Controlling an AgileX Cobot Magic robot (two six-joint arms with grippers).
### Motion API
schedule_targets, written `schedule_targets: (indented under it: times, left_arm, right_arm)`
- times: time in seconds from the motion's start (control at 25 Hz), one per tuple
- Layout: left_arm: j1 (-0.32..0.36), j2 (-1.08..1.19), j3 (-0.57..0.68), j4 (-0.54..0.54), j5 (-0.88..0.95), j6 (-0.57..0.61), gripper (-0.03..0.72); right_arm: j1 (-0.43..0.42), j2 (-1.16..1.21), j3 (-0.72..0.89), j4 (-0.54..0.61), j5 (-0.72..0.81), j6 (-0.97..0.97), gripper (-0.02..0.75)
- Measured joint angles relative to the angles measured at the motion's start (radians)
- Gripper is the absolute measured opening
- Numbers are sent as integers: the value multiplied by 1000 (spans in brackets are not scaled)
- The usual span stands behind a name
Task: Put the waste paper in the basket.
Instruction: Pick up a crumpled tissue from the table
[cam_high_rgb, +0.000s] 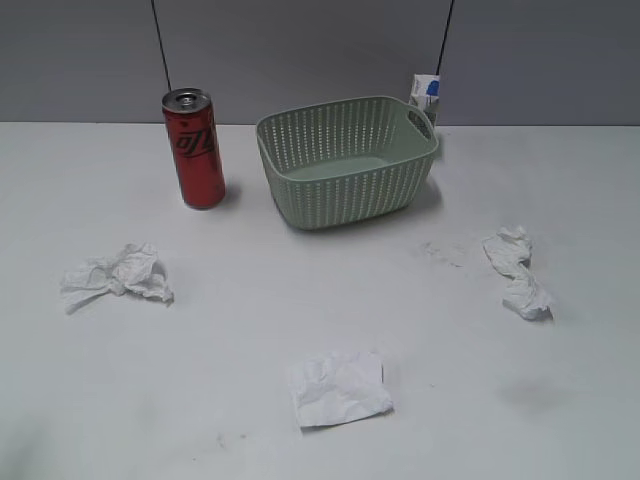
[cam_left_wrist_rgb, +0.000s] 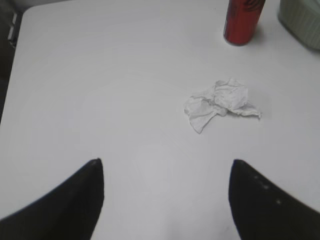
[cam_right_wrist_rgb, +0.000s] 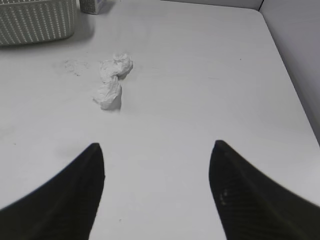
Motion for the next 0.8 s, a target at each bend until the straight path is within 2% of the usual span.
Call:
schedule_targets:
  times: [0.32,0.8]
  left_arm:
    - [0,-359,174,-12,-6,0,590]
    - [0,-645,207,-40,48,0,590]
  right_arm:
    - [0,0,0,0,0,0,498]
    - [0,0,0,0,0,0,498]
